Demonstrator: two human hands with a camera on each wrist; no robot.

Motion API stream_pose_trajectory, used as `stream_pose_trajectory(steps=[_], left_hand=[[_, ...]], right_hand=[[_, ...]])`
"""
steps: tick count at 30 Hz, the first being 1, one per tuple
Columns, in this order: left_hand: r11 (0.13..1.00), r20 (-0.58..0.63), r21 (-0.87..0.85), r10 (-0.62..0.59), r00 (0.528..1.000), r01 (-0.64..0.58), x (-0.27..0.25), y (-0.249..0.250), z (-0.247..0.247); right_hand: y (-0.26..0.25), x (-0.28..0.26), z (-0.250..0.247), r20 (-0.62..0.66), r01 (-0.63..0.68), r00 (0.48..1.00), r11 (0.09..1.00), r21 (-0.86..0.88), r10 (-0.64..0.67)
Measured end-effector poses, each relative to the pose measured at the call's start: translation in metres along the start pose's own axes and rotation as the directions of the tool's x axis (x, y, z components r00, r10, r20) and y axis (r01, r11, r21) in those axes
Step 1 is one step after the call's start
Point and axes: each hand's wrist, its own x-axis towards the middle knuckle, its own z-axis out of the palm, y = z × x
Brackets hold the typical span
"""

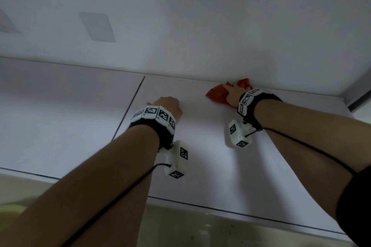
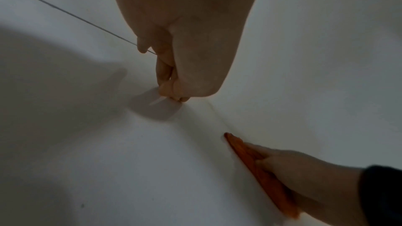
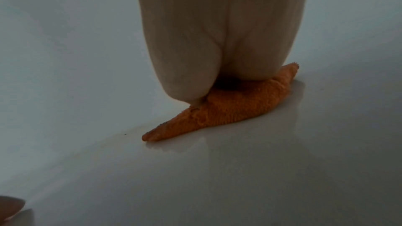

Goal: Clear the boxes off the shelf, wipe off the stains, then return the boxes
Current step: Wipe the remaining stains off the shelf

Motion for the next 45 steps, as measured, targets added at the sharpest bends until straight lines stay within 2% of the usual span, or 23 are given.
stream_pose_trajectory(steps=[3,8,13,18,21,25,28,36,39,41,45], left_hand=[[1.000,0.007,-0.008,-0.004,1.000,0.004,-0.003,0.002,-0.002],[1.000,-0.016,-0.028,-0.013,1.000,0.012,-0.004,0.002,-0.001],[0.998,-0.010,-0.055,-0.024,1.000,0.023,-0.007,0.008,0.002],[0.992,-0.003,-0.093,-0.091,0.996,0.090,-0.011,0.015,0.002],[0.991,-0.002,-0.094,-0.093,0.996,0.092,-0.012,0.017,0.003],[0.992,-0.003,-0.091,-0.090,0.996,0.090,-0.013,0.021,0.006],[0.992,-0.019,-0.092,-0.093,0.995,0.091,-0.013,0.021,0.010],[0.997,0.002,-0.011,-0.073,0.997,0.073,-0.021,0.024,0.010],[0.997,0.020,0.016,-0.072,0.997,0.072,-0.029,0.025,0.007],[0.998,0.048,0.038,-0.055,0.997,0.053,-0.037,0.026,0.002],[0.995,0.010,0.102,-0.002,1.000,0.001,-0.050,0.025,-0.008]], right_hand=[[-0.022,0.010,-0.002,0.026,0.069,0.997,0.997,-0.037,-0.068],[-0.070,0.022,0.011,-0.005,0.237,0.971,0.967,-0.089,-0.238],[-0.061,0.018,0.017,0.021,0.253,0.967,0.965,-0.075,-0.252],[-0.048,0.032,0.026,0.022,0.263,0.965,0.962,-0.072,-0.262],[-0.025,0.032,0.026,0.002,0.226,0.974,0.968,-0.108,-0.227],[0.024,0.025,0.028,-0.079,0.113,0.989,0.983,-0.147,-0.125],[0.054,0.012,0.029,-0.059,0.049,0.996,0.986,-0.160,-0.059],[0.109,-0.031,0.043,-0.031,-0.106,0.994,0.993,-0.047,0.104],[0.118,-0.049,0.053,-0.031,-0.239,0.969,0.961,0.140,0.246],[0.119,-0.057,0.061,-0.010,-0.295,0.953,0.936,0.193,0.302],[0.111,-0.059,0.074,0.020,-0.299,0.953,0.928,0.223,0.302]])
